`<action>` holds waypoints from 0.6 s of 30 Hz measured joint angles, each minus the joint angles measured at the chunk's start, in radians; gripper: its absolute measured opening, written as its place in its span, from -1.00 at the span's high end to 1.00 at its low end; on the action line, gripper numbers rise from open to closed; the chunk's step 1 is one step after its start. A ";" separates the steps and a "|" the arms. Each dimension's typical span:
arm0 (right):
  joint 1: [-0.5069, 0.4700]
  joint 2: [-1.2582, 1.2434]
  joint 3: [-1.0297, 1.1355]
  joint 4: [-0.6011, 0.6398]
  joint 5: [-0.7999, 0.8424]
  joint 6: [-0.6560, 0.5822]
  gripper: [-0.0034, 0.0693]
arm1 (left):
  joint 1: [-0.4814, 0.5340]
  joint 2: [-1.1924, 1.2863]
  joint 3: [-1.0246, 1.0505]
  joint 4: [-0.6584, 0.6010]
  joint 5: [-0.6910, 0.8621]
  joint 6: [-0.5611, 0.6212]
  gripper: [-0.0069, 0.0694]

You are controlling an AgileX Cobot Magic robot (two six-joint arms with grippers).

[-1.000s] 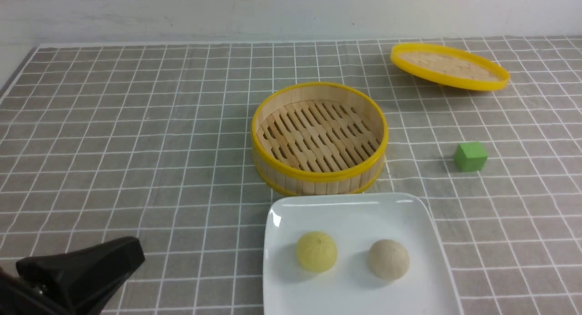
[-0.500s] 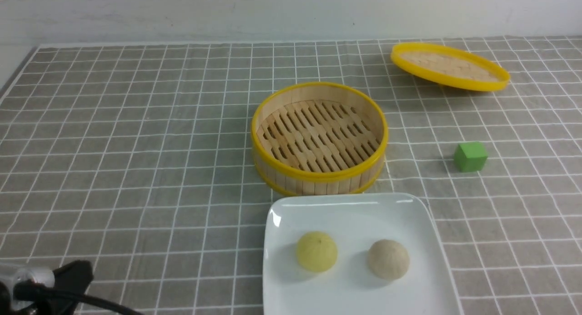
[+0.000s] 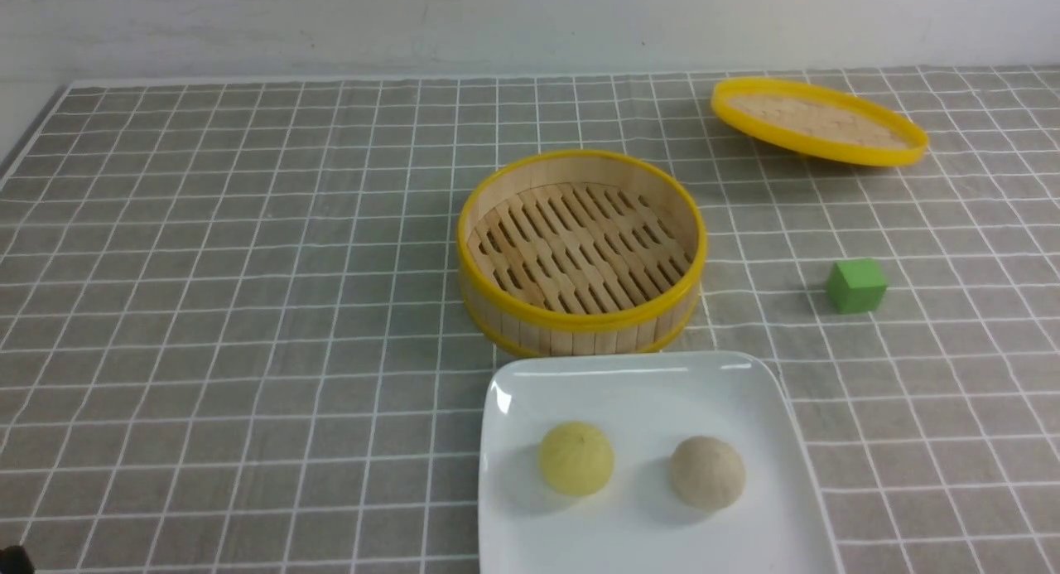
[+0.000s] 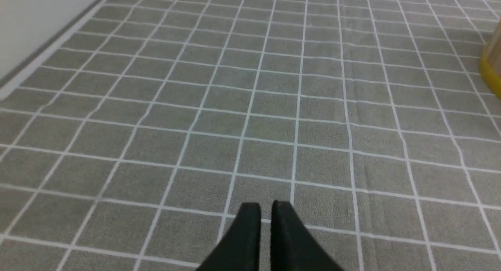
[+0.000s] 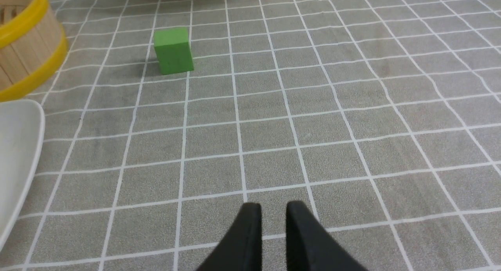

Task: Put the steamed buns into the plate on the grey tablecloth.

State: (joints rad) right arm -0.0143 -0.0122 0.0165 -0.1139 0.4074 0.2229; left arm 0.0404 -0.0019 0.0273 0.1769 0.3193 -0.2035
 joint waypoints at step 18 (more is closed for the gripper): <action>0.000 0.000 0.000 0.000 0.000 0.000 0.52 | -0.135 -0.010 0.001 0.009 0.045 0.000 0.60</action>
State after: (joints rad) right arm -0.0143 -0.0122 0.0165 -0.1139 0.4074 0.2229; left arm -0.0950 -0.0115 0.0282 0.1854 0.3645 -0.2035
